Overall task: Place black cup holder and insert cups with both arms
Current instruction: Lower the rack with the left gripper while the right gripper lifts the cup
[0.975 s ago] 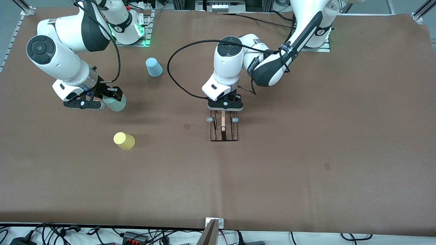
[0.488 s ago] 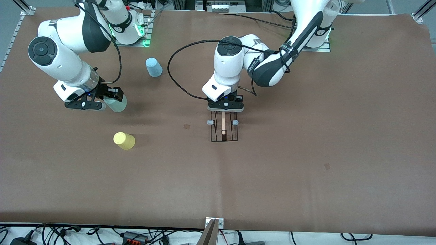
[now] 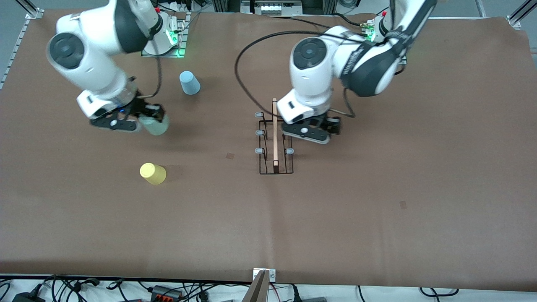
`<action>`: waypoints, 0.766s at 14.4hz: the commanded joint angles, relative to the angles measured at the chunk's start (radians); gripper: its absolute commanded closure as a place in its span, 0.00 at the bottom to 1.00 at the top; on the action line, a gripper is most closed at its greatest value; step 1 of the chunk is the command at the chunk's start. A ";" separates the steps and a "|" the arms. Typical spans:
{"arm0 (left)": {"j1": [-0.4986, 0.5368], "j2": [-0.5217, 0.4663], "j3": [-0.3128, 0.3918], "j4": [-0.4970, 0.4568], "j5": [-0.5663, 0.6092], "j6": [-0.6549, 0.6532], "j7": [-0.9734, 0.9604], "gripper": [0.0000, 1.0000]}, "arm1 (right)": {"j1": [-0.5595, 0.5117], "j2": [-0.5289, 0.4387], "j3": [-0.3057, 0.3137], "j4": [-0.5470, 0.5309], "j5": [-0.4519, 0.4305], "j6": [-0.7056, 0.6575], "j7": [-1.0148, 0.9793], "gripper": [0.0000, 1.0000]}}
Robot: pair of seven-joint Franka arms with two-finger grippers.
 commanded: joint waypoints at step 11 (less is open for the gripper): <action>0.547 -0.038 -0.005 -0.005 -0.176 -0.376 0.494 0.00 | 0.414 0.292 0.034 0.276 0.019 0.092 0.773 0.86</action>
